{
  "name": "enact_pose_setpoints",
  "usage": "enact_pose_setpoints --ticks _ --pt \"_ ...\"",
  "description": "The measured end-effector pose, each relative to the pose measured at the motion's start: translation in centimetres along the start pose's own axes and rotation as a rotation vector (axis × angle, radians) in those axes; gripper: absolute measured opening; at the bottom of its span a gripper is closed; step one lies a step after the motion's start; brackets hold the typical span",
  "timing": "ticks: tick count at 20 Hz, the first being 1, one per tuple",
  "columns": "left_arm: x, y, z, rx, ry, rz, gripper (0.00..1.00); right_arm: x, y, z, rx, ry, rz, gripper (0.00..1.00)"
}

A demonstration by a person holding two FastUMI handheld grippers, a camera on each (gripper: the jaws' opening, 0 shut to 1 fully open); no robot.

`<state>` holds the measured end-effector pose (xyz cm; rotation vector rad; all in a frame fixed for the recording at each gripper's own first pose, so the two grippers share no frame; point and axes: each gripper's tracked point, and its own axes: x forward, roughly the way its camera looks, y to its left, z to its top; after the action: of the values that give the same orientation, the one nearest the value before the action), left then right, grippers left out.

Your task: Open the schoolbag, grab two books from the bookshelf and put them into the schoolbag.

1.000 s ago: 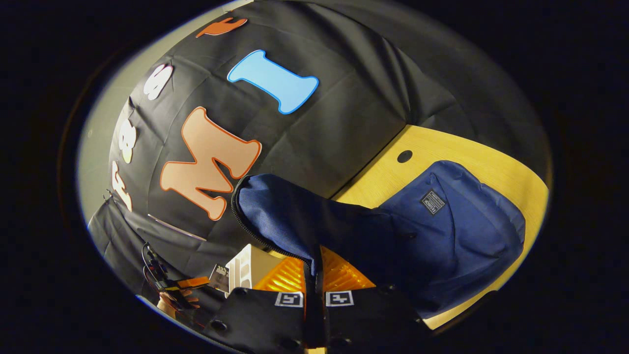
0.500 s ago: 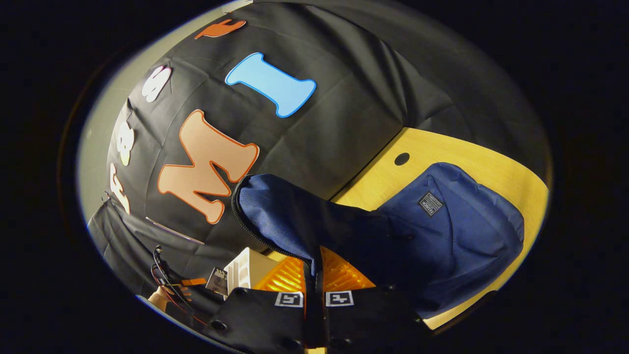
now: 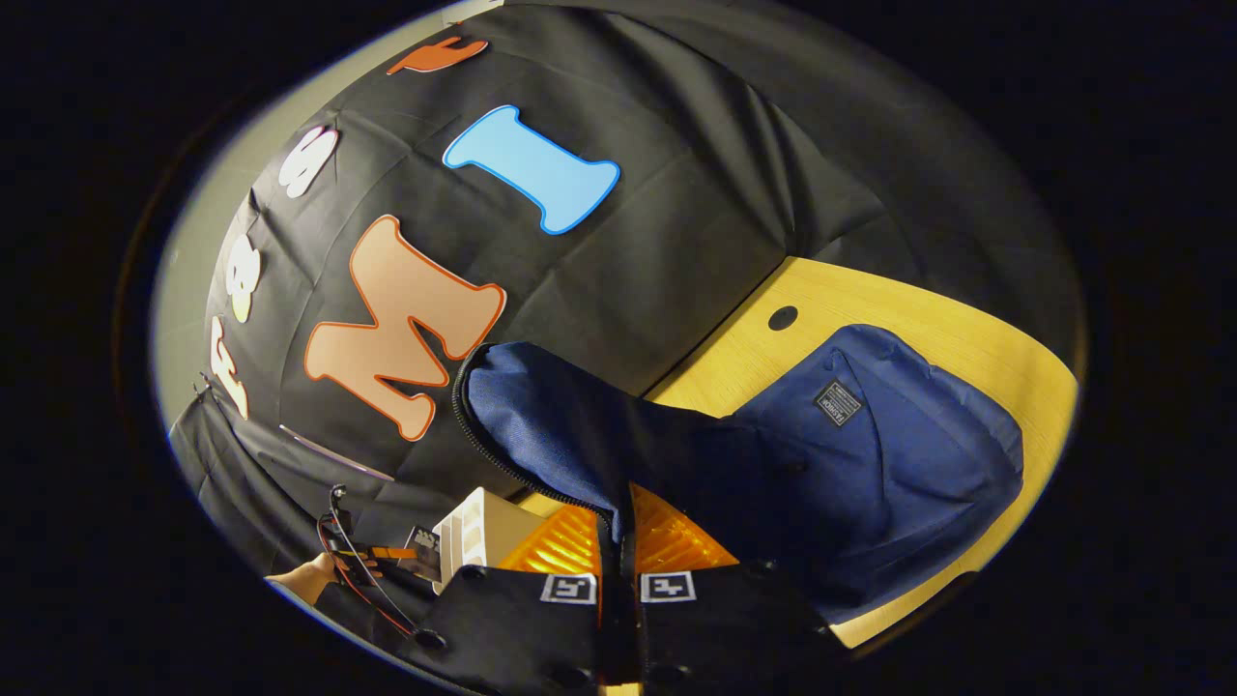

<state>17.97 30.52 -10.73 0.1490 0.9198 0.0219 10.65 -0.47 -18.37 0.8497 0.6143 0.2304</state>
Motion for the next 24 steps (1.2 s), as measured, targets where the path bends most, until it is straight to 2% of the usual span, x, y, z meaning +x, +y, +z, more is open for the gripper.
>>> enact_pose_setpoints --ticks 3,4,5,6,7,8,9,10,11,12,20,21,23,24 --pt "0.7 0.3 -0.1 -0.009 0.024 0.000 0.90 -0.1 -0.1 -0.1 -0.001 -0.001 -0.009 0.03" --pt "1.2 0.3 -0.1 -0.013 0.028 -0.001 0.96 -0.1 0.0 -0.1 -0.003 0.000 -0.011 0.03" --pt "1.6 0.1 -0.3 -0.017 0.037 -0.008 0.96 0.0 0.0 -0.2 -0.006 0.002 -0.012 0.03" --pt "2.0 0.0 -0.5 -0.018 0.050 -0.011 0.90 0.0 0.0 -0.3 -0.009 0.003 -0.014 0.03" --pt "2.6 -0.1 -0.5 -0.017 0.056 -0.014 0.89 -0.1 -0.1 -0.3 -0.011 0.005 -0.015 0.03" --pt "2.9 -0.2 -0.5 -0.016 0.058 -0.013 0.96 -0.3 0.0 -0.2 -0.013 0.004 -0.017 0.03" --pt "3.2 -0.2 -0.5 -0.017 0.060 -0.015 0.88 -0.3 0.0 -0.2 -0.013 0.003 -0.019 0.03" --pt "3.5 -0.3 -0.7 -0.016 0.067 -0.019 0.88 -0.4 -0.1 -0.2 -0.011 0.002 -0.021 0.03" --pt "3.7 -0.4 -1.0 -0.016 0.074 -0.023 0.93 -0.4 -0.1 -0.1 -0.011 0.000 -0.022 0.03" --pt "3.9 -0.4 -1.1 -0.018 0.078 -0.025 0.87 -0.4 -0.1 -0.2 -0.011 0.001 -0.024 0.03" --pt "6.0 -0.8 -2.6 -0.052 0.111 -0.055 0.73 -0.5 0.0 -0.4 -0.025 0.012 -0.035 0.03" --pt "6.1 -0.2 -2.8 -0.045 0.127 -0.040 0.67 -0.4 0.1 -0.4 -0.027 0.014 -0.036 0.03" --pt "5.9 -0.3 -2.7 -0.050 0.125 -0.061 0.54 -0.3 0.1 -0.5 -0.026 0.016 -0.037 0.03" --pt "5.8 -0.3 -2.7 -0.058 0.123 -0.075 0.53 -0.3 0.1 -0.5 -0.025 0.018 -0.038 0.03"
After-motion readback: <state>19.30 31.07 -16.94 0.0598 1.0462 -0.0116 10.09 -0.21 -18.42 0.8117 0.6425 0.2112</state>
